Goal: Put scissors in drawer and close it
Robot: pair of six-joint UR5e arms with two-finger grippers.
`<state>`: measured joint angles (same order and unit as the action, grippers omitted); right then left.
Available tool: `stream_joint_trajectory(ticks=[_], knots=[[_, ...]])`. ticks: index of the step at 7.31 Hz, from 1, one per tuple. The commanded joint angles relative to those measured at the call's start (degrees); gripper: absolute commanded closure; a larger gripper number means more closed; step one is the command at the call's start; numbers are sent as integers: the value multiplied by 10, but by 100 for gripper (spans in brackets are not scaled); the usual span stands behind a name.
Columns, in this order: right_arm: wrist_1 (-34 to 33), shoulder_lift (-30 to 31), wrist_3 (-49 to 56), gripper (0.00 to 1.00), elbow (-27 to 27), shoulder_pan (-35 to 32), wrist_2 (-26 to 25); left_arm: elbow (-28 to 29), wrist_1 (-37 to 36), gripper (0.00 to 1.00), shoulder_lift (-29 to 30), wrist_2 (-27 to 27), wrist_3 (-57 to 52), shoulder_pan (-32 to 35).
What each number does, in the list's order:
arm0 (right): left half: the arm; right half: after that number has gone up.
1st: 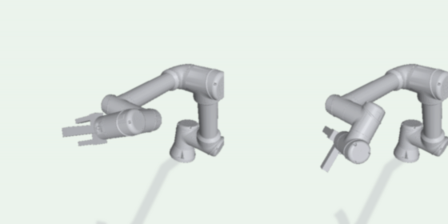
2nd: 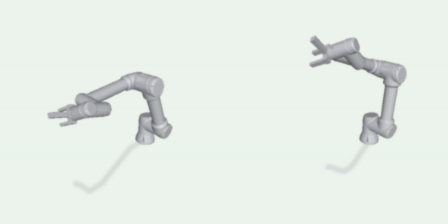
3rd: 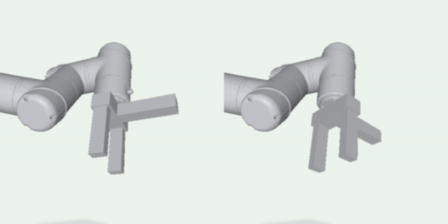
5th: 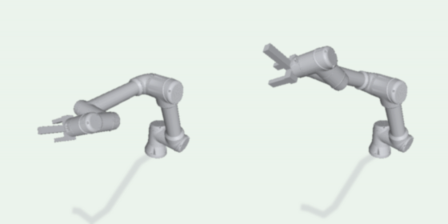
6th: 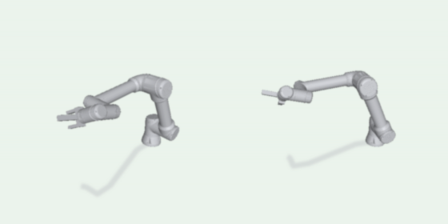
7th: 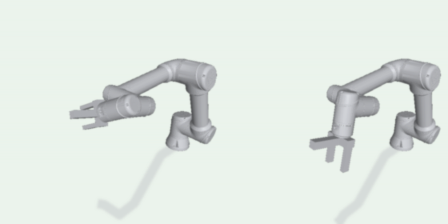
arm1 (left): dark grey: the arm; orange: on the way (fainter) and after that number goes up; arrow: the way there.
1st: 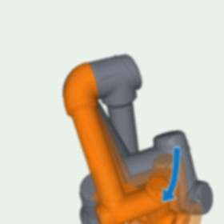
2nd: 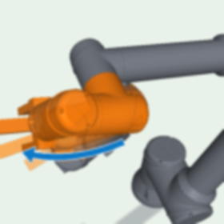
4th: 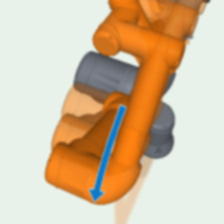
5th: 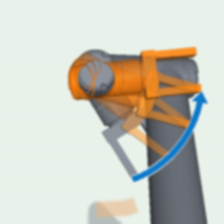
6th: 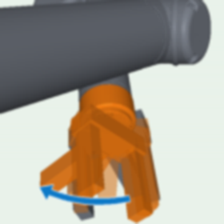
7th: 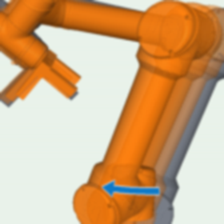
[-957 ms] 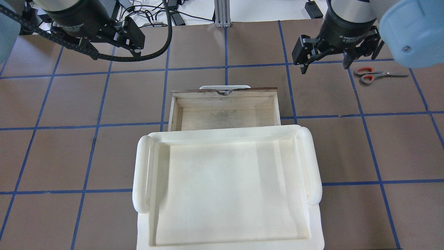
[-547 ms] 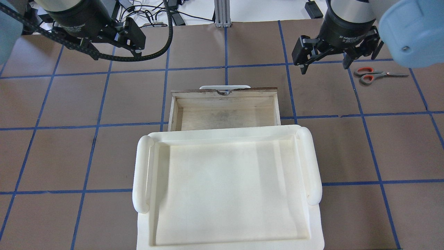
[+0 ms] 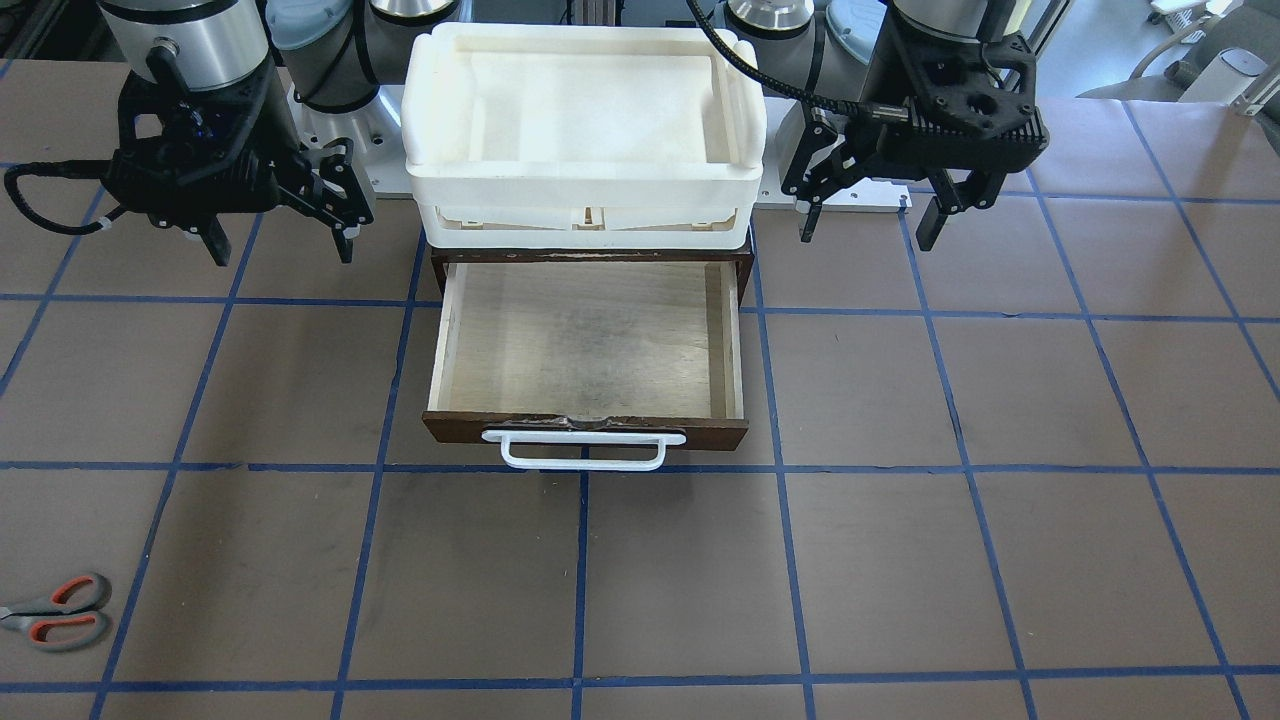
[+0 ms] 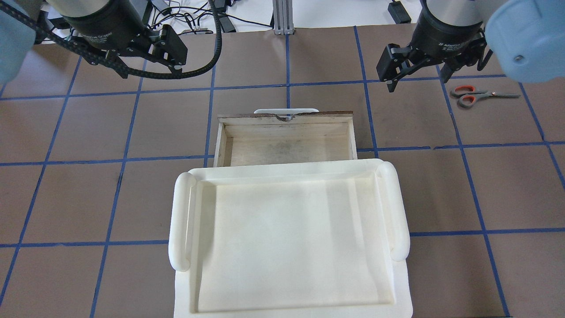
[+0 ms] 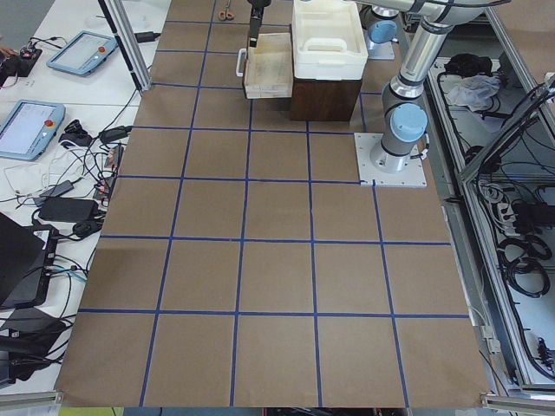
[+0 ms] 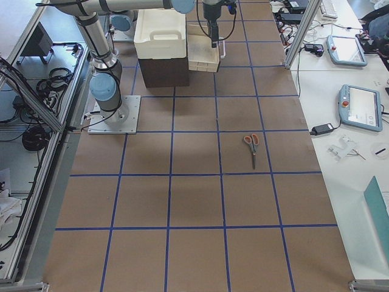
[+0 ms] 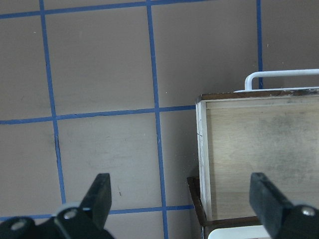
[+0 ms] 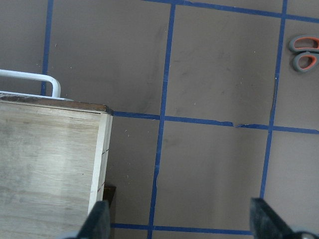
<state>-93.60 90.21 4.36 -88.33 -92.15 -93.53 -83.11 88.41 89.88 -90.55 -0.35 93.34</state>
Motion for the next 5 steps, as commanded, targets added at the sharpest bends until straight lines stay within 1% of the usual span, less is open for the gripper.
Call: stream_joint_trajectory(ticks=[1, 5], knots=[[2, 0, 8, 0, 0, 15, 1, 0, -1, 0, -1, 1, 0, 0], [-2, 0, 12, 0, -1, 16, 0, 0, -1, 0, -1, 3, 0, 0]])
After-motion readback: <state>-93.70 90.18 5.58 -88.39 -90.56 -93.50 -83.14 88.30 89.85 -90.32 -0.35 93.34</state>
